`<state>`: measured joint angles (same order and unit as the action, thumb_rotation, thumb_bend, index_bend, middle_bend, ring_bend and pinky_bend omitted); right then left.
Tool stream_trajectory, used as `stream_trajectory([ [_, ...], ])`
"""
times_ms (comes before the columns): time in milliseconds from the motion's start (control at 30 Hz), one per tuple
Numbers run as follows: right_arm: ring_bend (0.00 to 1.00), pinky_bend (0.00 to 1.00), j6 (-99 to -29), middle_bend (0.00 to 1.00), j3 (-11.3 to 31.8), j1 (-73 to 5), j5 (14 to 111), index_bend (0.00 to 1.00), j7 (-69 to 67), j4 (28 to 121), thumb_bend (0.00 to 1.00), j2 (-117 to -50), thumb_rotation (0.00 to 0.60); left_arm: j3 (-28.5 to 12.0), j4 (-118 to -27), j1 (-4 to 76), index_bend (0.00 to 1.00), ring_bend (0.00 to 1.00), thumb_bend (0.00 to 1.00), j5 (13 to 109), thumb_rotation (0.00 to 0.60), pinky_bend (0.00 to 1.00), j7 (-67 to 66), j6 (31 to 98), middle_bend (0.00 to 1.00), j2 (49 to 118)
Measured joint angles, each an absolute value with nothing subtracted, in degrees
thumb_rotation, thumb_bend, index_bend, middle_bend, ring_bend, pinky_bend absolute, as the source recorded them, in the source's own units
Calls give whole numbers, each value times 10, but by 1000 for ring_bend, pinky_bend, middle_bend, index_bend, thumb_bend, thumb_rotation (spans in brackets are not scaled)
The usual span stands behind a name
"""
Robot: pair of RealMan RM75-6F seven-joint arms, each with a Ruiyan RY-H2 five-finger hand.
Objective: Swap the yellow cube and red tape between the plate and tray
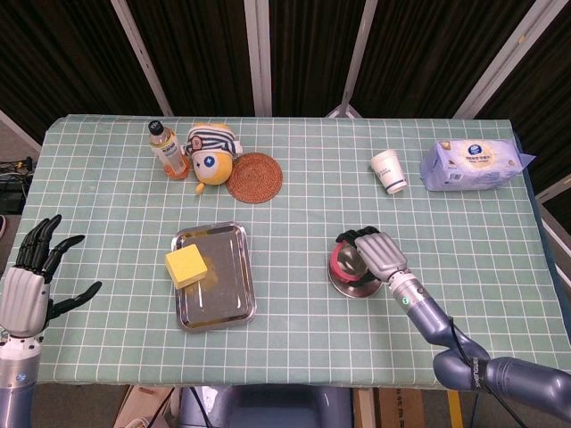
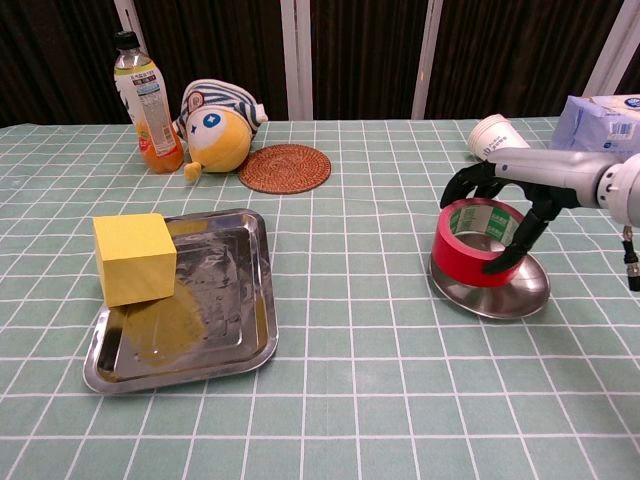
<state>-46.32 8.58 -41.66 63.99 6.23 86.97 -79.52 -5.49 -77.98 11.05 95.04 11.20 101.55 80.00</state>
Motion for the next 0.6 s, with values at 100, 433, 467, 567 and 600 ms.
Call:
stream_trajectory([
  [100, 436, 188, -458, 327, 80, -415, 642, 317, 57, 865, 177, -792, 600, -56, -779, 111, 232, 0, 9, 949, 600, 97, 110, 1012, 0, 801],
  [433, 386, 166, -450, 327, 72, -407, 650, 299, 33, 853, 177, -788, 600, -57, -779, 110, 232, 0, 9, 951, 600, 97, 107, 1010, 0, 803],
  [467, 361, 153, -449, 325, 72, -407, 652, 280, 30, 853, 177, -788, 600, -57, -779, 110, 232, 0, 9, 952, 600, 97, 105, 1010, 0, 803],
  [567, 263, 117, -443, 272, 70, -406, 658, 200, 19, 849, 176, -789, 600, -57, -778, 110, 232, 0, 10, 953, 600, 99, 103, 1009, 0, 805],
  [600, 238, 107, -441, 247, 70, -406, 660, 182, 15, 848, 175, -789, 600, -57, -778, 110, 232, 0, 10, 952, 600, 99, 103, 1008, 0, 805],
])
